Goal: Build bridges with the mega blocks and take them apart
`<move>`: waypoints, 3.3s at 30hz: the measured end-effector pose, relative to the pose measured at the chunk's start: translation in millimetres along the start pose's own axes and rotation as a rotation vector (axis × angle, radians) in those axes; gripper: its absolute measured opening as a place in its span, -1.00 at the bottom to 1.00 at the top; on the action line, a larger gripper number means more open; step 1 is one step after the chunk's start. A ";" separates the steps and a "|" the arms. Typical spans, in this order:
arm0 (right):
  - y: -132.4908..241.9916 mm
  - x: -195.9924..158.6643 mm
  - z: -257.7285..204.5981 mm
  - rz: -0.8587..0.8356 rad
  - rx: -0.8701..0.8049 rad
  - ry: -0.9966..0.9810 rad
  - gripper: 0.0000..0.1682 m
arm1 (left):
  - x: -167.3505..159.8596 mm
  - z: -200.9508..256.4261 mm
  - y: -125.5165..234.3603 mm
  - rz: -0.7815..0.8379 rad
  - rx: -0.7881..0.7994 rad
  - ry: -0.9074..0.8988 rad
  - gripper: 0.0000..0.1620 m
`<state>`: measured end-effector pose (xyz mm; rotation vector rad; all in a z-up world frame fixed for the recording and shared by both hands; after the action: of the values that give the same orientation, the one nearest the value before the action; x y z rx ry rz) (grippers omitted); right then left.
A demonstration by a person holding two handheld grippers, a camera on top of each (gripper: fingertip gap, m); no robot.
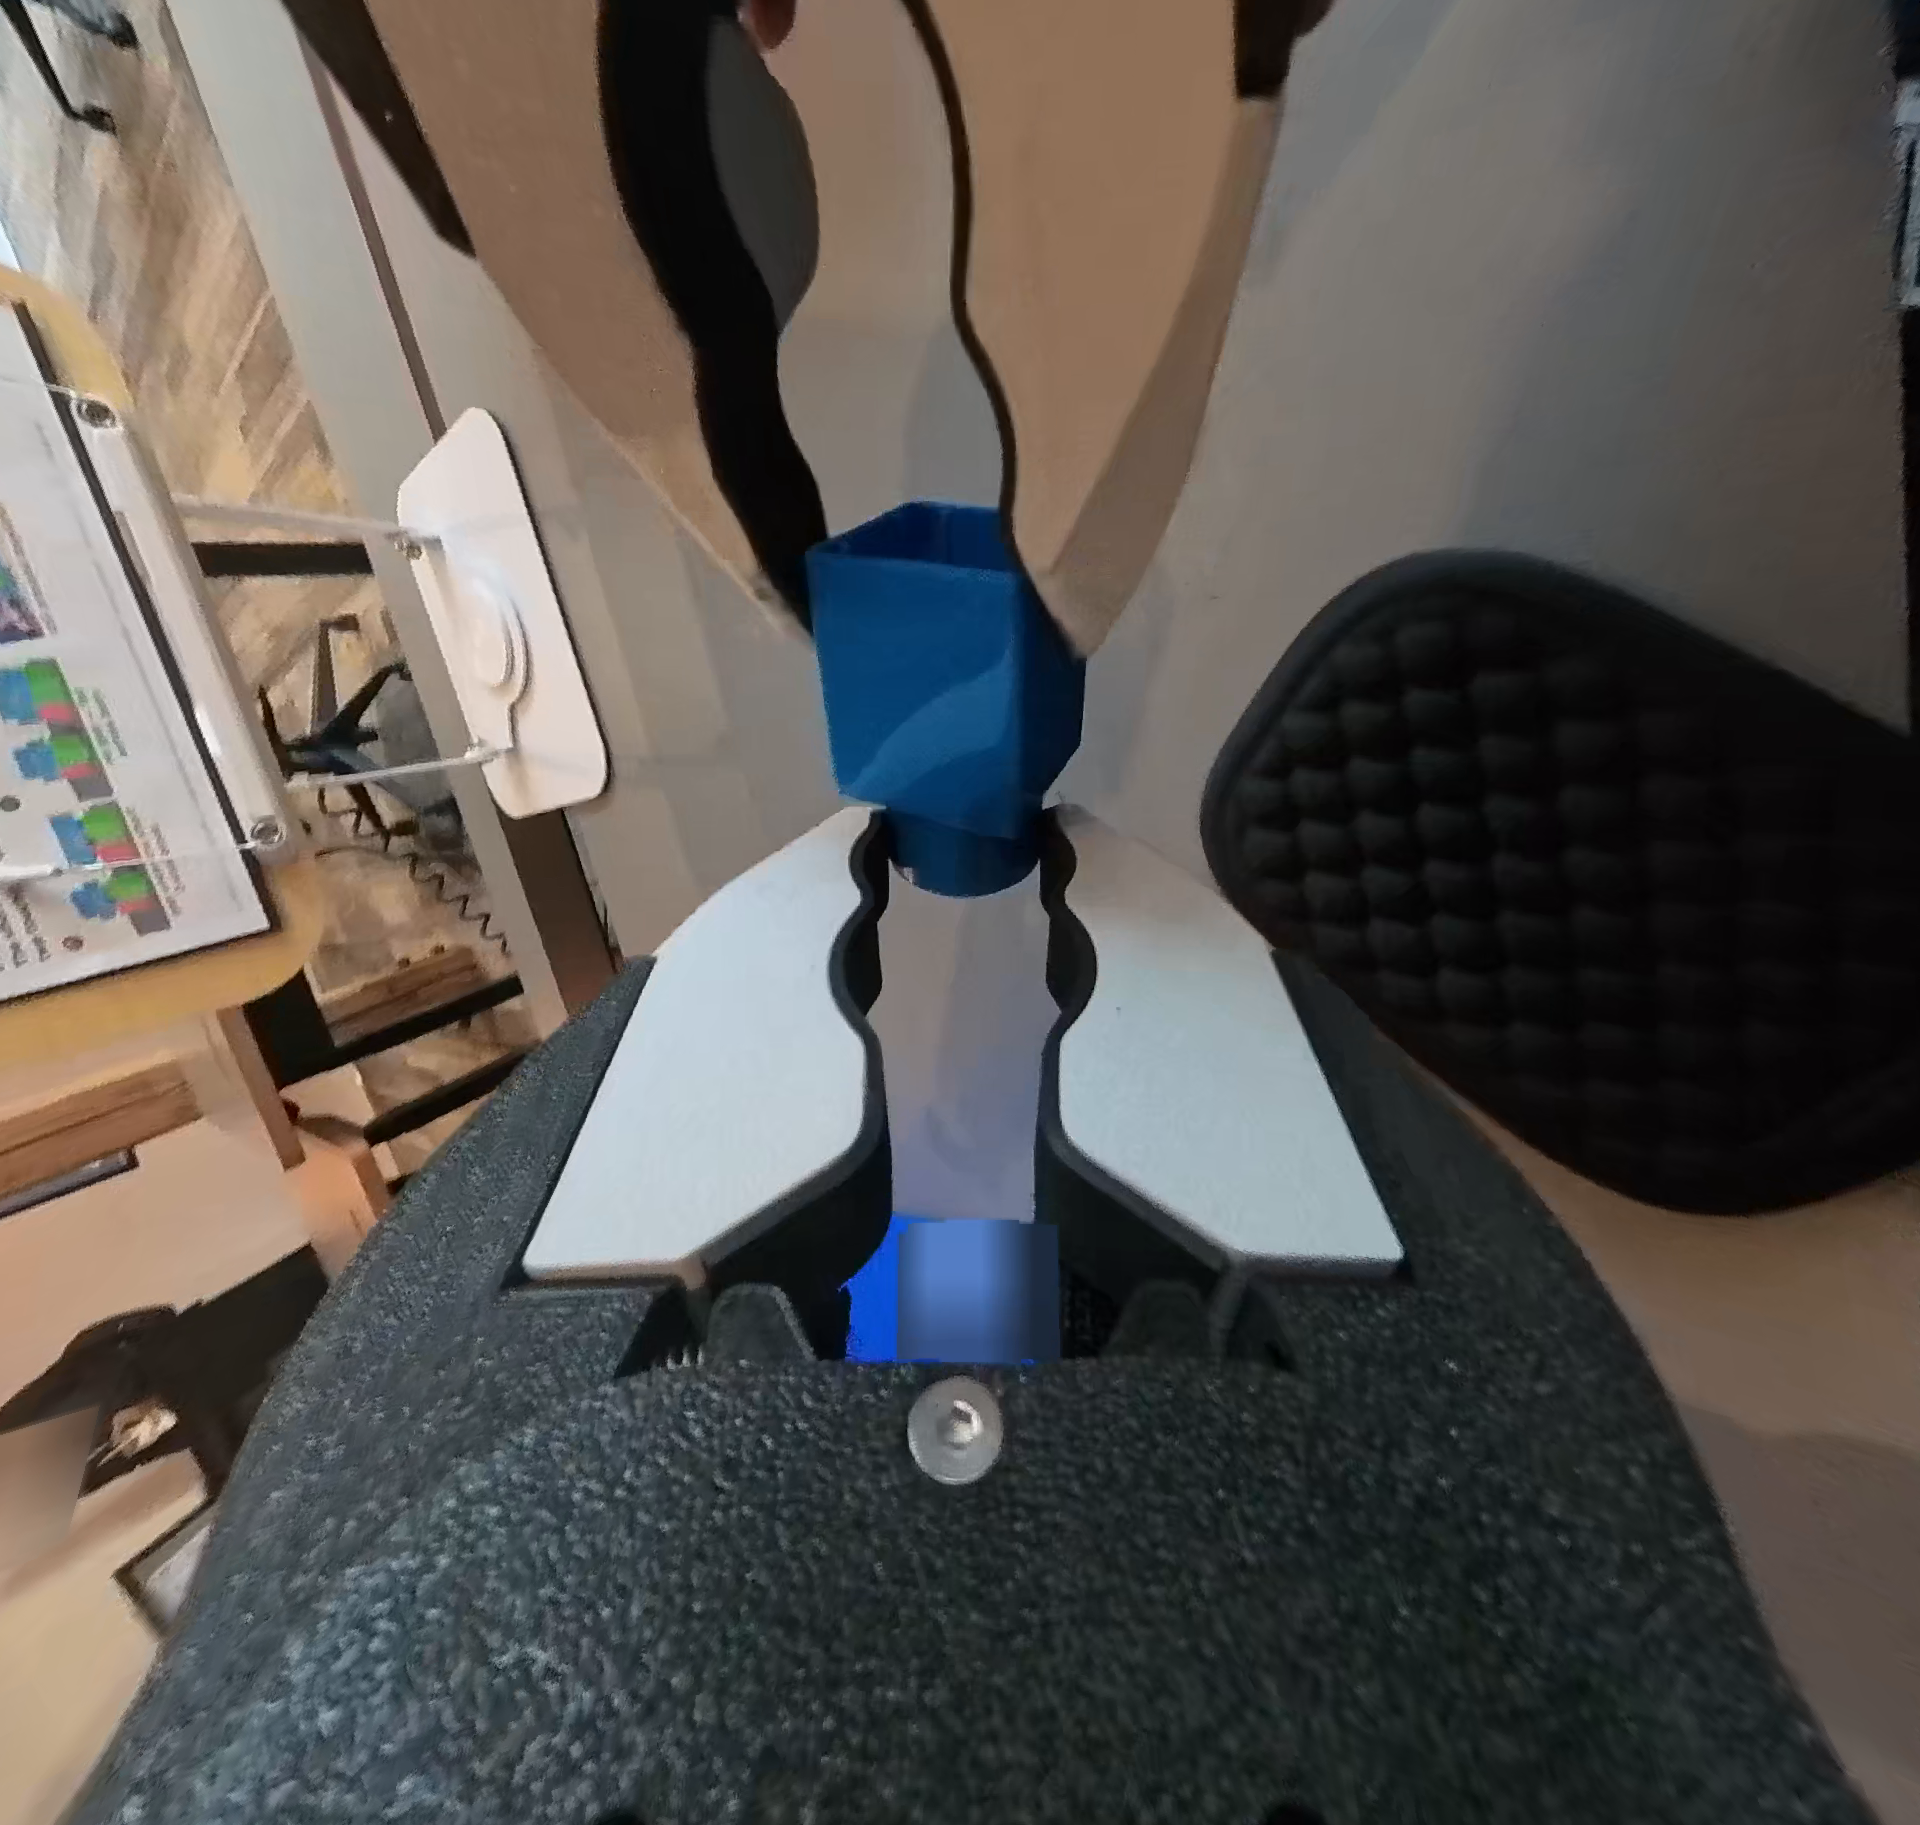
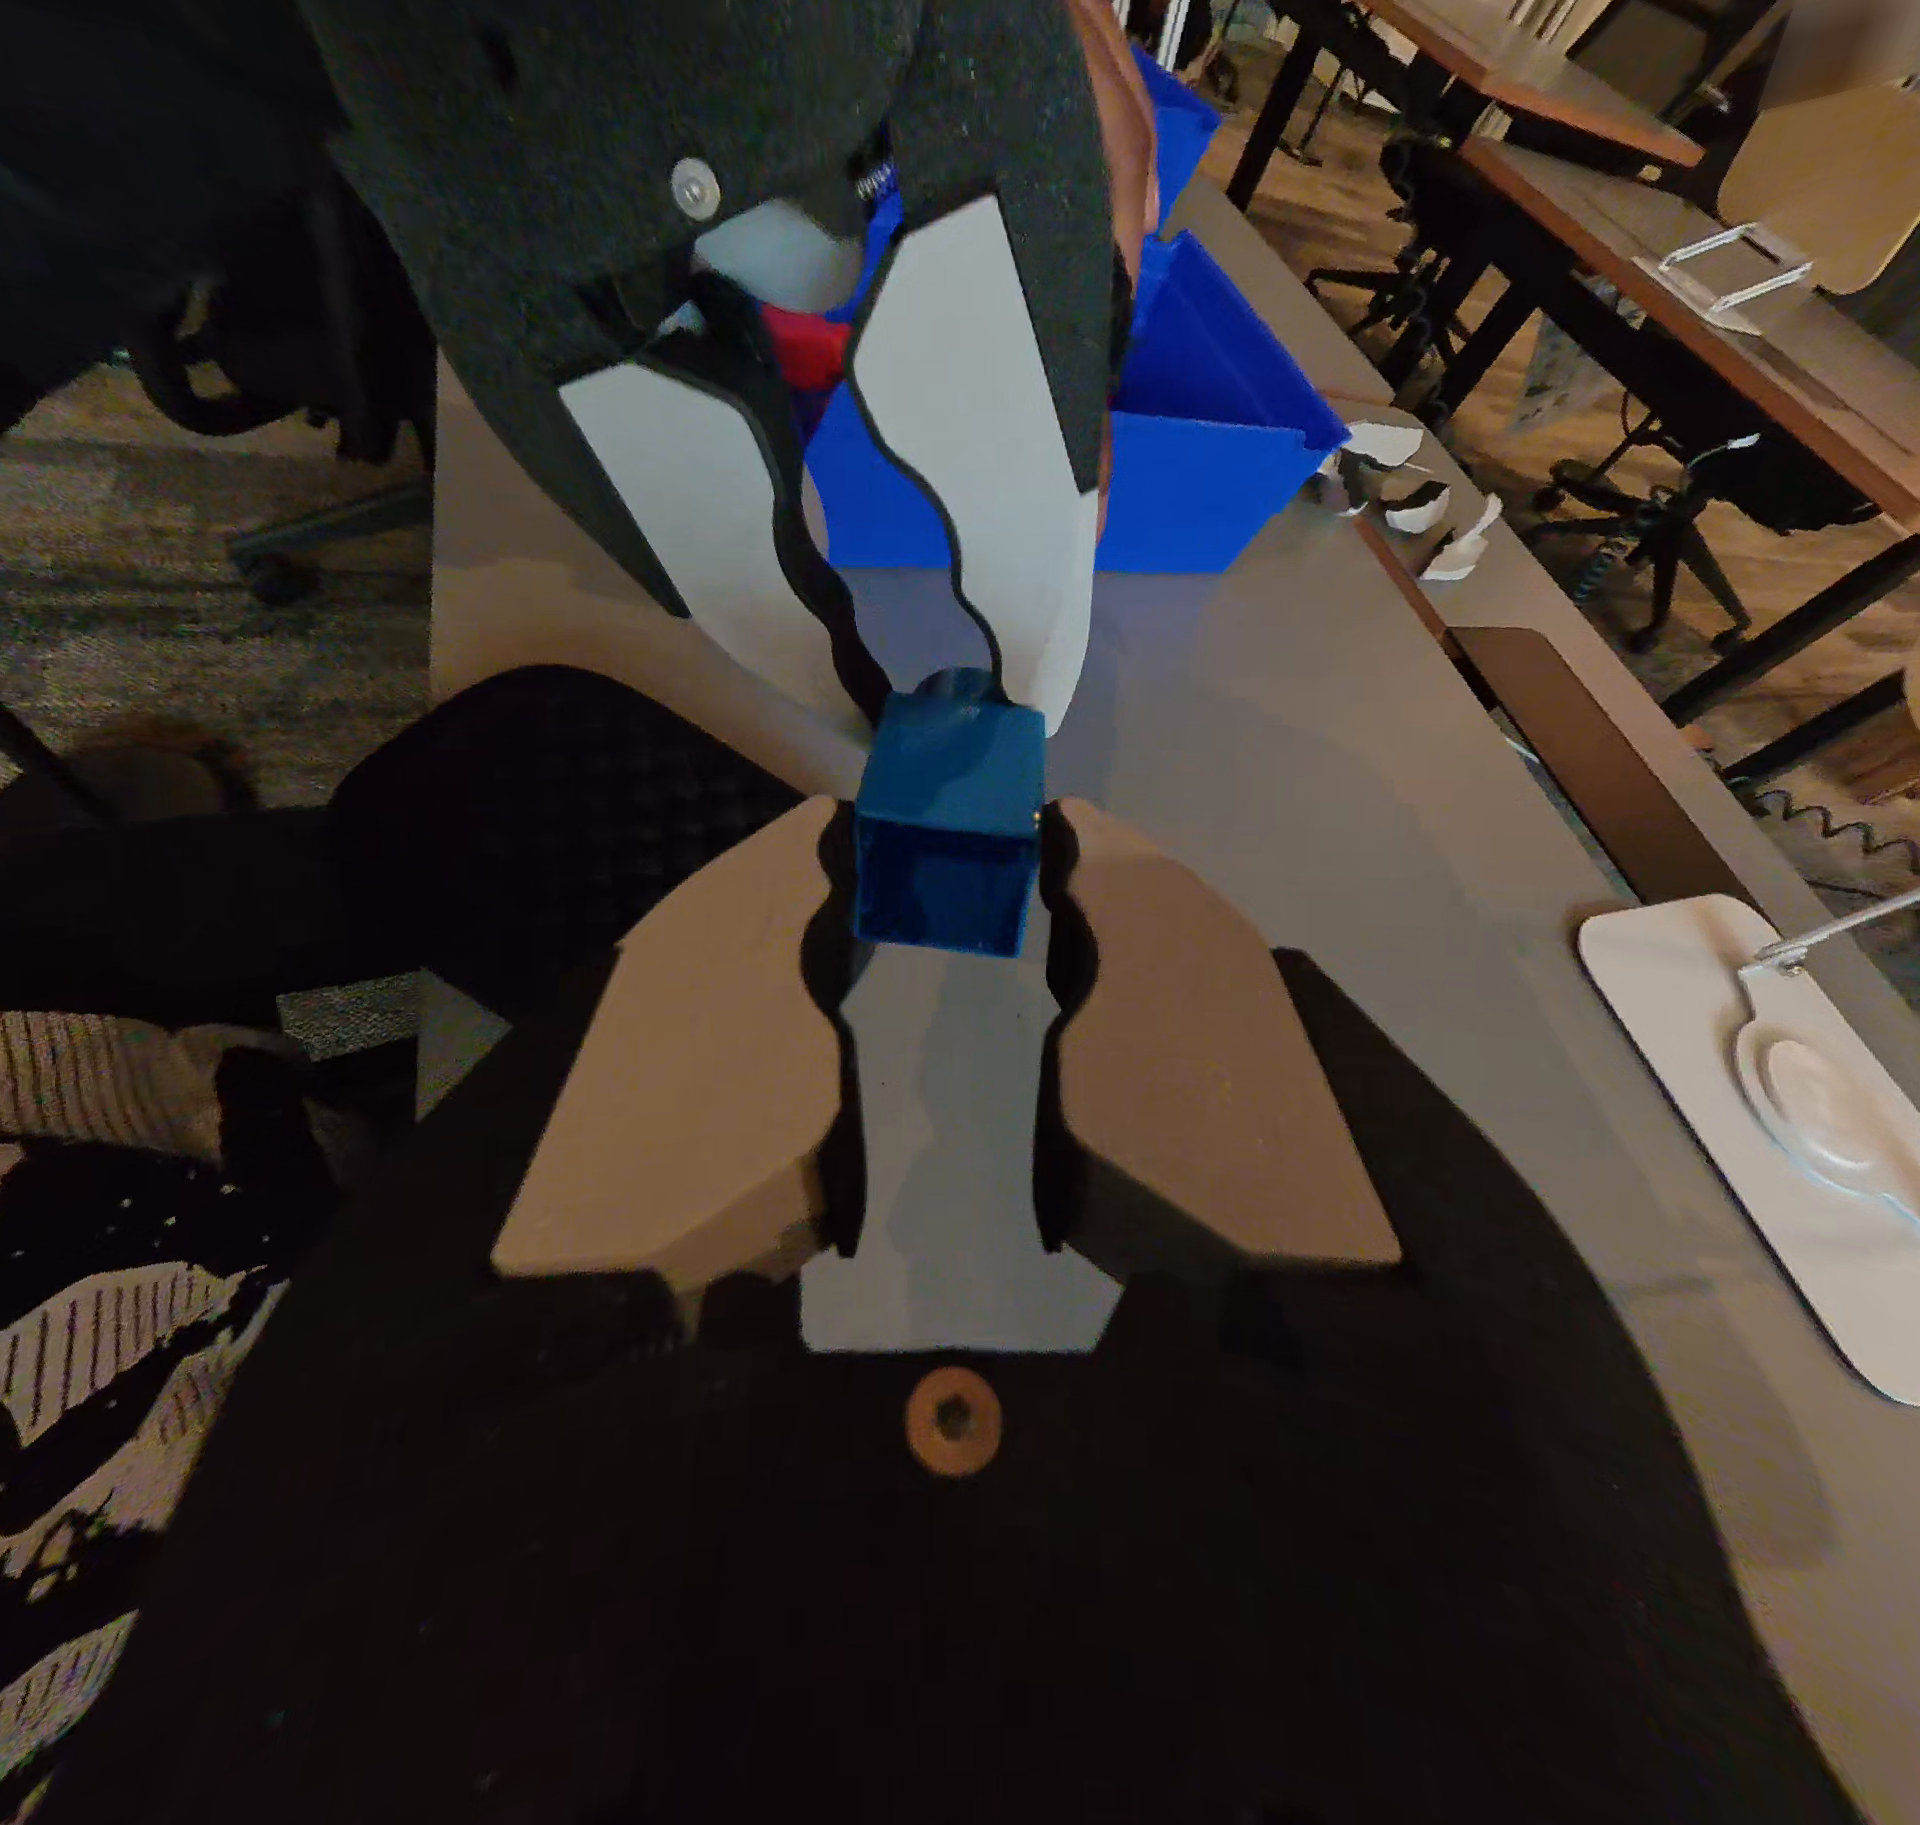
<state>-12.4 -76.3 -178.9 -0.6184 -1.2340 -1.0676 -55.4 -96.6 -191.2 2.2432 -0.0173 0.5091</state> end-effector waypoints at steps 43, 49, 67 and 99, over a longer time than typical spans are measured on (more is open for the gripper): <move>77.6 -30.4 -29.2 -0.176 0.369 0.007 -0.43 | 76.8 59.9 -39.2 0.796 0.176 0.781 -0.59; 64.7 -36.6 -39.8 -0.315 0.498 0.139 -0.66 | 79.3 62.9 -45.5 0.791 0.163 0.726 -0.59; 25.2 -124.1 3.8 -0.654 0.295 0.076 -0.67 | -31.4 87.4 40.1 0.572 0.702 0.898 -0.50; 135.8 -87.0 1.8 -0.317 -0.111 -0.095 -0.42 | -236.6 100.2 145.3 -0.217 0.873 1.156 -0.52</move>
<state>110.8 8.2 -239.6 -0.5747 -1.3936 -1.3908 -262.9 -302.7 -231.0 2.2981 1.2113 1.8619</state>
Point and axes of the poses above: each gripper's, where its closed fingertips meet, y back along the fingers, x out of its top, z = x × y across the jaws, the point moved 2 cm from there along y, back along the fingers, and after that the axes turned 15 degrees about z, right-handed, at the moved point
